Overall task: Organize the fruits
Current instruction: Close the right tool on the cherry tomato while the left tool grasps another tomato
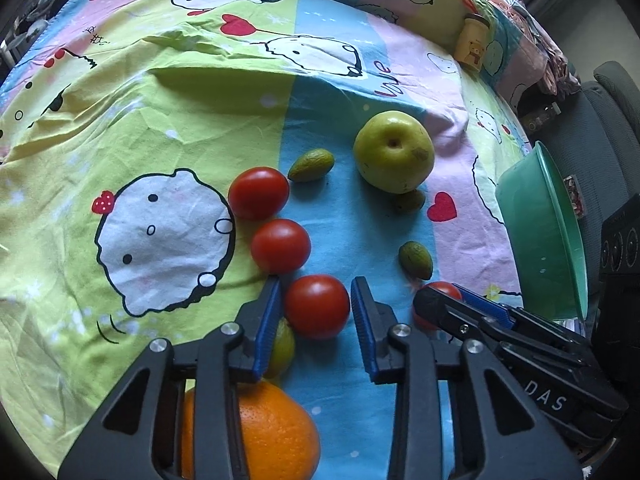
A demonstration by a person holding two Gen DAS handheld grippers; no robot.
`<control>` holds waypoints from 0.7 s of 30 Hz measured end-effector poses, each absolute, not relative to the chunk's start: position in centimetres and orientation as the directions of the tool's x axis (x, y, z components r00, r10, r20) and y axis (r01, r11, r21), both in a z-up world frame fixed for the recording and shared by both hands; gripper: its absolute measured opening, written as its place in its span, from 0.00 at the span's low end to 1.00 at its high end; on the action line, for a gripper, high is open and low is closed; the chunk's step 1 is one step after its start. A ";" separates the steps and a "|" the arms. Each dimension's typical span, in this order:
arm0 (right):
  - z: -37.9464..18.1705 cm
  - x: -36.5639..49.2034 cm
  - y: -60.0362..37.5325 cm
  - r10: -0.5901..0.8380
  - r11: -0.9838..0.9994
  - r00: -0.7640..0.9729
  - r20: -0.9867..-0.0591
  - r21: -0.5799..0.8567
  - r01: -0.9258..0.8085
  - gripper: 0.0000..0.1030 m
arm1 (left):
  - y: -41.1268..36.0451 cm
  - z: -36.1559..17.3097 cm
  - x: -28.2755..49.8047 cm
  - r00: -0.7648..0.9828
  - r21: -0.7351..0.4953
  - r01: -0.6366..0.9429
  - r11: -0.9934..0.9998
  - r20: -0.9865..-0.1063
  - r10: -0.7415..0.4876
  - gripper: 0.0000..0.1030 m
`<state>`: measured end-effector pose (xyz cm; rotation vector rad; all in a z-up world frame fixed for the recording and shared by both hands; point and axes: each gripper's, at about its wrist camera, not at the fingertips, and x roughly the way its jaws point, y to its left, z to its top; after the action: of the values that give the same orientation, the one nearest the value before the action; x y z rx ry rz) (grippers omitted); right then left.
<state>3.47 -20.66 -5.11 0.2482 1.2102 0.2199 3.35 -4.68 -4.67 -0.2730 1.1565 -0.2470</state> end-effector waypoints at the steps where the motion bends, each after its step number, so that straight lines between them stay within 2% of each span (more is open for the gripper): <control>1: -5.2 3.5 -20.6 0.299 0.952 0.336 -0.893 0.304 -0.039 0.35 | -4.8 -4.7 3.3 0.386 -0.328 0.054 0.943 -0.864 -0.323 0.31; 12: -5.0 3.4 -20.4 0.293 0.954 0.349 -0.890 0.298 -0.041 0.33 | -5.6 -4.7 3.0 0.413 -0.264 0.020 0.964 -0.876 -0.248 0.31; 21: -4.5 3.3 -21.0 0.298 0.950 0.370 -0.880 0.310 -0.027 0.33 | -5.6 -4.3 2.7 0.415 -0.268 0.011 0.963 -0.875 -0.248 0.30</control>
<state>3.33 -20.97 -4.47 0.2611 1.1768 0.2111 2.70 -5.56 -4.32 -0.2343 1.1342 -0.1647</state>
